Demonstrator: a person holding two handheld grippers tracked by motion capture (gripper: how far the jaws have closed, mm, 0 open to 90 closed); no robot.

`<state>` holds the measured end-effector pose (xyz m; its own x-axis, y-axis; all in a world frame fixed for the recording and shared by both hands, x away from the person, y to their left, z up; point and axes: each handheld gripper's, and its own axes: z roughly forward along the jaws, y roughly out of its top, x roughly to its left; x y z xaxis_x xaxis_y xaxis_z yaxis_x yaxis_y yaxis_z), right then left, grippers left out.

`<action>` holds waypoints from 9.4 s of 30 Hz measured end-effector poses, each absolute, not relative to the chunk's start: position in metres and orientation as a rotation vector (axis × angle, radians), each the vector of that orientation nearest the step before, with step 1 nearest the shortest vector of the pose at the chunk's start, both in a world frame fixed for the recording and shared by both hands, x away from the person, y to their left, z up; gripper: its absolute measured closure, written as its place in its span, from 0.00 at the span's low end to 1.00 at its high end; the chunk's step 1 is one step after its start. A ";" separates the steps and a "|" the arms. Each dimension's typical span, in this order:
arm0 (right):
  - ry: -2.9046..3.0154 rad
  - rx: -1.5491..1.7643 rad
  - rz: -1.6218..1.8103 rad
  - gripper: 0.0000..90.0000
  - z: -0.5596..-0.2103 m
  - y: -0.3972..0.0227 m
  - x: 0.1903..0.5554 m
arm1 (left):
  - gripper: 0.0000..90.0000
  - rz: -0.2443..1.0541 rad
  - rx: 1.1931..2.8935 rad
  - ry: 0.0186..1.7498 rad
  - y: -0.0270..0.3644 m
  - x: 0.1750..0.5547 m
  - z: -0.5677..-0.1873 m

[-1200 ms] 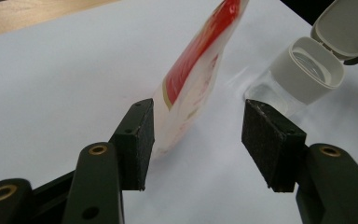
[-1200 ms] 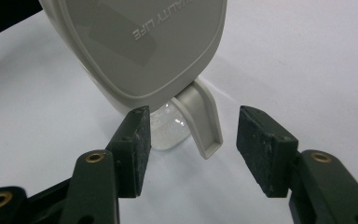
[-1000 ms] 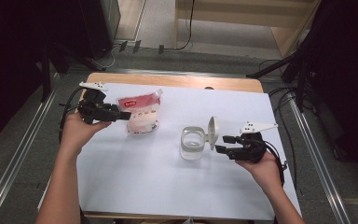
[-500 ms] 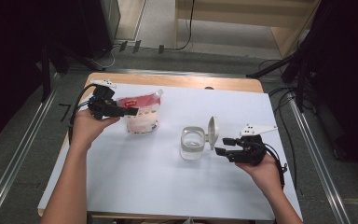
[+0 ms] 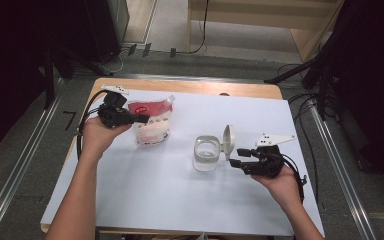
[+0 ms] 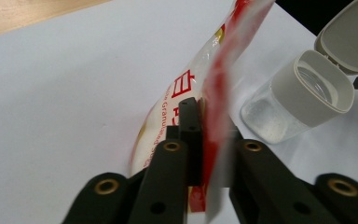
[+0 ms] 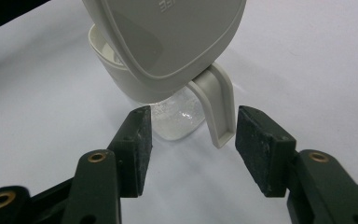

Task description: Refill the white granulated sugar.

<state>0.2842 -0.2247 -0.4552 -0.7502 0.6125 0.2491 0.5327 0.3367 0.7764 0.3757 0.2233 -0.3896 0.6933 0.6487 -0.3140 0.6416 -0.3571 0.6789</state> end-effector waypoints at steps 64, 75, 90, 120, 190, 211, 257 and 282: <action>2.682 0.735 1.484 0.59 -0.439 -0.083 0.258 | 1.00 -0.007 2.048 0.843 0.197 0.305 -0.310; 2.662 0.729 1.529 0.57 -0.444 -0.054 0.266 | 1.00 -0.030 2.050 0.825 0.194 0.301 -0.305; 2.604 0.778 1.452 0.58 -0.471 -0.027 0.269 | 1.00 -0.076 2.077 0.840 0.190 0.299 -0.304; 2.439 0.627 1.594 0.70 -0.486 -0.026 0.250 | 0.95 -0.162 2.085 0.862 0.172 0.301 -0.312; 2.462 0.880 1.890 0.63 -0.461 -0.035 0.221 | 0.95 -0.326 2.182 0.928 0.130 0.304 -0.334; 2.410 0.944 1.857 0.65 -0.458 -0.032 0.218 | 0.87 -0.376 2.076 0.929 0.122 0.299 -0.326; 2.505 0.947 1.875 0.71 -0.450 -0.026 0.217 | 0.95 -0.306 2.157 0.973 0.132 0.302 -0.326; 2.541 1.015 1.830 0.68 -0.447 -0.015 0.225 | 0.96 -0.194 2.168 1.041 0.110 0.296 -0.326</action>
